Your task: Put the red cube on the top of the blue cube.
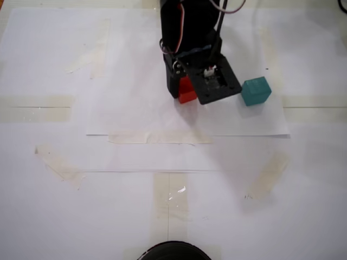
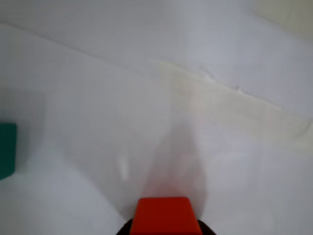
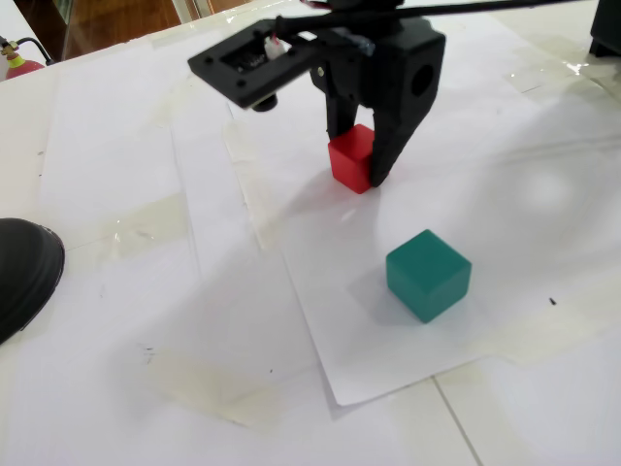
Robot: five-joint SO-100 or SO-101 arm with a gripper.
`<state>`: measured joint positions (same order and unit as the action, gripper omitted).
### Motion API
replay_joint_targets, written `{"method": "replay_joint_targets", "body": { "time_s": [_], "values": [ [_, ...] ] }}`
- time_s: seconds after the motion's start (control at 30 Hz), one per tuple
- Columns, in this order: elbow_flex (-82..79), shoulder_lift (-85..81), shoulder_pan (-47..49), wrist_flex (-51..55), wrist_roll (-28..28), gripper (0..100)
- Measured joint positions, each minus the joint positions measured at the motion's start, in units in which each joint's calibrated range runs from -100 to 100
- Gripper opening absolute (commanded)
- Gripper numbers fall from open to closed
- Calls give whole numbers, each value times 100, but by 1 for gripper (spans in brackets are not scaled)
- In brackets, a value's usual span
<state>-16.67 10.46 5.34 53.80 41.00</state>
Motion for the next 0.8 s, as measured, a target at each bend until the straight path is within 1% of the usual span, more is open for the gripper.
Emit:
{"method": "replay_joint_targets", "body": {
  "time_s": [0.23, 0.5, 0.8],
  "values": [
    [136, -208, 0, 773, 20, 12],
    [777, -729, 22, 1928, 357, 12],
    [1491, -911, 453, 2489, 708, 12]
  ]
}}
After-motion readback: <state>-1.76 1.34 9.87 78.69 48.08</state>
